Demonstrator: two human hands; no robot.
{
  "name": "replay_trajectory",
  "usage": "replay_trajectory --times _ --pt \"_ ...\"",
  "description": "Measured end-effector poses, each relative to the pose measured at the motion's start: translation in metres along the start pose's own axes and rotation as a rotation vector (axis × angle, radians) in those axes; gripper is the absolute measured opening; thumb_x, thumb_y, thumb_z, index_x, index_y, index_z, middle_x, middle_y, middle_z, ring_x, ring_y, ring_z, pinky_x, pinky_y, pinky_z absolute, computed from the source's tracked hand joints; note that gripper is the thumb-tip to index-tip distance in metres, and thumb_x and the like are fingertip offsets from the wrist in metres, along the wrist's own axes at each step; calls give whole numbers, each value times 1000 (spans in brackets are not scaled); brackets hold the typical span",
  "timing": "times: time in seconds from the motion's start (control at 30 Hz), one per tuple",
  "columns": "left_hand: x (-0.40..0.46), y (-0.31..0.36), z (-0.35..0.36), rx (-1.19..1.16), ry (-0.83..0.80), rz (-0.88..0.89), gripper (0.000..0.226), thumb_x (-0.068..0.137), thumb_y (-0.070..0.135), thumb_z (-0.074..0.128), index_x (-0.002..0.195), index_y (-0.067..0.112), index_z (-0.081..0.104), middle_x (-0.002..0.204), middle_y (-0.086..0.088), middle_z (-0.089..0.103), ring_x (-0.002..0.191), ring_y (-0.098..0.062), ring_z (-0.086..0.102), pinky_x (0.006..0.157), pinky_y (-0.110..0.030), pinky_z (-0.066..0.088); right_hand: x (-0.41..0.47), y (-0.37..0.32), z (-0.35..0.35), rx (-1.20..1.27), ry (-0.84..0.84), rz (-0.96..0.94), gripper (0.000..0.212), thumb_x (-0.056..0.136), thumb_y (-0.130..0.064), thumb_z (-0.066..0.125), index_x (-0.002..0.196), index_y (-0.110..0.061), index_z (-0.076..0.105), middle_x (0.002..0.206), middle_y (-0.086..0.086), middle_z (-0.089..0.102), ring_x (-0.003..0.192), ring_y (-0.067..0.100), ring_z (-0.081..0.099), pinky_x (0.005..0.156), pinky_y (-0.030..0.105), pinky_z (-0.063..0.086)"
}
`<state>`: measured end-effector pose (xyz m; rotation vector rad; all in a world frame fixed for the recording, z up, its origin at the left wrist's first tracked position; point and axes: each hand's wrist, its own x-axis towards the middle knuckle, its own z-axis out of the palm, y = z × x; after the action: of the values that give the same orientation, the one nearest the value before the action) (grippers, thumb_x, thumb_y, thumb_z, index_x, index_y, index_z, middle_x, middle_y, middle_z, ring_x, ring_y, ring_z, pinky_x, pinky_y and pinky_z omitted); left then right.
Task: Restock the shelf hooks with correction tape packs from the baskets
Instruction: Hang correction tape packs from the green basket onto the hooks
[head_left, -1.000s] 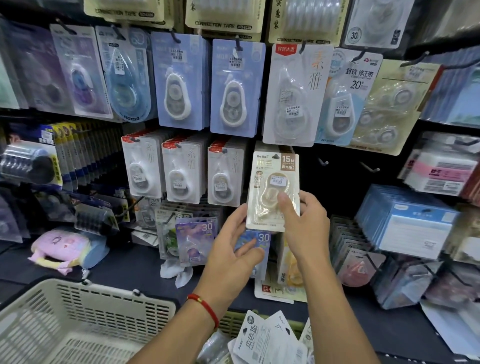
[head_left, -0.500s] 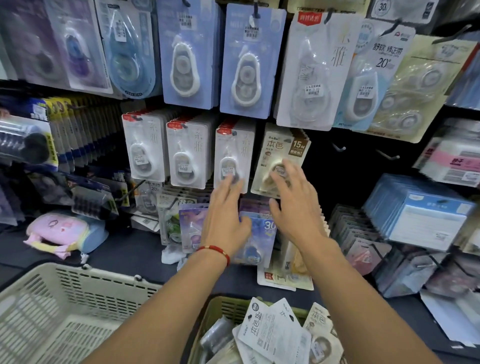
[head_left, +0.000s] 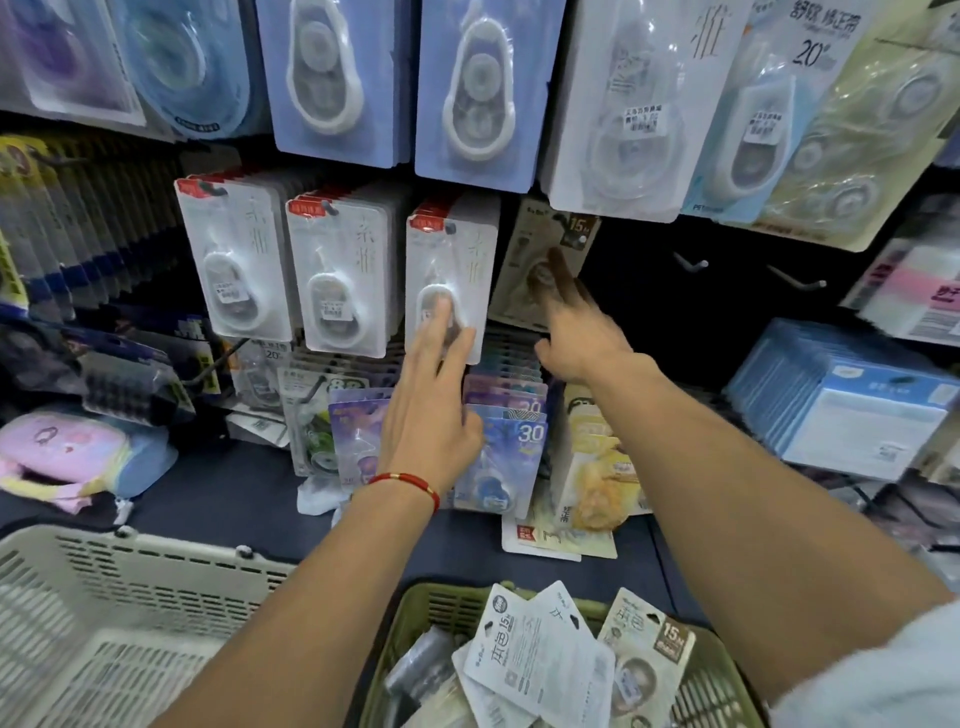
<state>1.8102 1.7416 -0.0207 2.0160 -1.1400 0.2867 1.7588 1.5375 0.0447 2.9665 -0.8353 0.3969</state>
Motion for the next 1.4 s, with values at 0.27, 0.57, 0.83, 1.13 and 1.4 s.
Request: replay_trajectory --times 0.27,0.57,0.83,1.13,1.4 --pt "-38 -22 9 88 -253 124 66 84 -5 62 148 8 55 167 -14 35 151 -37 38 117 -52 41 -117 38 20 68 -141 -103 39 103 -23 53 140 -18 59 153 7 49 135 31 52 105 47 49" --pt "-162 -22 26 360 -951 148 46 95 15 57 140 23 60 145 1 54 142 -24 45 107 -41 45 -285 56 122 85 -647 -98 68 103 -43 57 163 -24 29 169 1 29 151 22 36 115 42 41" --pt "-233 -9 27 159 -711 -125 37 93 18 66 129 23 69 139 3 63 133 -19 55 113 -27 39 -315 11 191 118 -568 -92 79 108 -37 52 168 -21 4 176 6 4 162 27 10 129 46 20" --pt "-228 19 33 -413 -352 -741 16 96 23 75 108 26 66 115 1 70 103 -14 66 87 -22 55 -317 -20 132 732 -26 207 17 111 -22 44 112 -18 60 94 -1 66 84 18 62 69 35 45" --pt "-235 18 35 -917 -127 -1157 25 96 16 75 120 17 66 110 -8 80 93 -28 78 74 -42 60 -316 -46 147 846 -212 334 21 109 -26 50 116 -16 67 110 0 68 99 13 61 87 35 47"
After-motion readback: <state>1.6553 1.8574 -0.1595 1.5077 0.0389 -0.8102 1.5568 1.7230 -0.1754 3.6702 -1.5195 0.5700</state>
